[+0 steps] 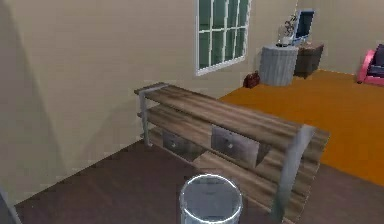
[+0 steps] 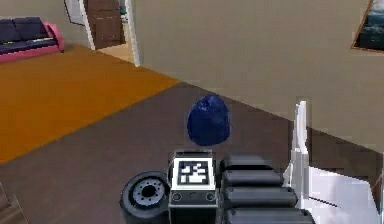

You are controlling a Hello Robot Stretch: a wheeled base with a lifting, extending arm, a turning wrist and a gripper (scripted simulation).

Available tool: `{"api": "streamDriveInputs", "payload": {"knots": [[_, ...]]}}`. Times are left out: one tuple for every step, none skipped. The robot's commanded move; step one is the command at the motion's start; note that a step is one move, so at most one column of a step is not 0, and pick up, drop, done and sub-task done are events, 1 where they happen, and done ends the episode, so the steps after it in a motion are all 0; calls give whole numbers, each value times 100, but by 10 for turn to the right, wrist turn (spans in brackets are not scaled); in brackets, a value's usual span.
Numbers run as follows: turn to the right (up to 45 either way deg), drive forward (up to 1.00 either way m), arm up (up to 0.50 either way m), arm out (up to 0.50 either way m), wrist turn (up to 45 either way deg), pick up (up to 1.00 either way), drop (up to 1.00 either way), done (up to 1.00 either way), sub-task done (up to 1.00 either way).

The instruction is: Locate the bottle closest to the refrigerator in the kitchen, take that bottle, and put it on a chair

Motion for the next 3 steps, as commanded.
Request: {"api": "streamDriveInputs", "payload": {"knots": [[450, 0, 0, 0, 0, 0, 0, 0, 0], [390, 0, 0, 0, 0, 0, 0, 0, 0], [0, 50, 0, 0, 0, 0, 0, 0, 0]]}}
